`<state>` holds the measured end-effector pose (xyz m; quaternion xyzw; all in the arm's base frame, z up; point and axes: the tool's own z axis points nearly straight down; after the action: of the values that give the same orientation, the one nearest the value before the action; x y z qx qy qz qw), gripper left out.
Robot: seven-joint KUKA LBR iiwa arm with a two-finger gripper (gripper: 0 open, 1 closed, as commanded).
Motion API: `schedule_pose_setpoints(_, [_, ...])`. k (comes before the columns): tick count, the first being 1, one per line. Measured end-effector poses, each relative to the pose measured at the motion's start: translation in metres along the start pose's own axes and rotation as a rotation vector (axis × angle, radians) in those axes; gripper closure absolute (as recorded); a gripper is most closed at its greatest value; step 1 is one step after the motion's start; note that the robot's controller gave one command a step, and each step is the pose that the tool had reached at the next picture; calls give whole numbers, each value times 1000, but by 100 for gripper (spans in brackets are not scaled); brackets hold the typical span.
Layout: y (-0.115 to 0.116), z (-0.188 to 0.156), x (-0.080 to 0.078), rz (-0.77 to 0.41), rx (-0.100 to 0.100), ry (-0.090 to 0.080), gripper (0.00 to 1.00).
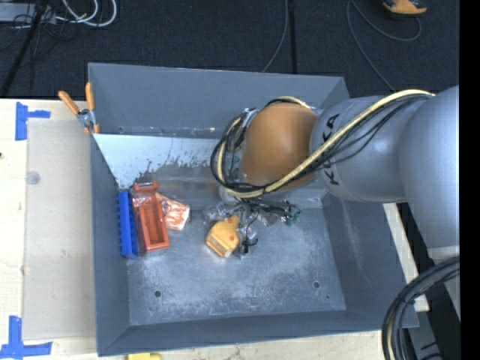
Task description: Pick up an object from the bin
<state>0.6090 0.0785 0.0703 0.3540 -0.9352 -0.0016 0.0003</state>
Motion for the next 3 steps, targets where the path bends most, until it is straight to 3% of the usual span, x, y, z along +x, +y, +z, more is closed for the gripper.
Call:
schedule_pose_setpoints(1, [0,0,0,1,0,0,100])
schedule_pose_setpoints(2, [5,-130,-6,-7,-1,-2,100])
schedule_pose_setpoints(3, [4,-130,-5,-4,-1,-1,100])
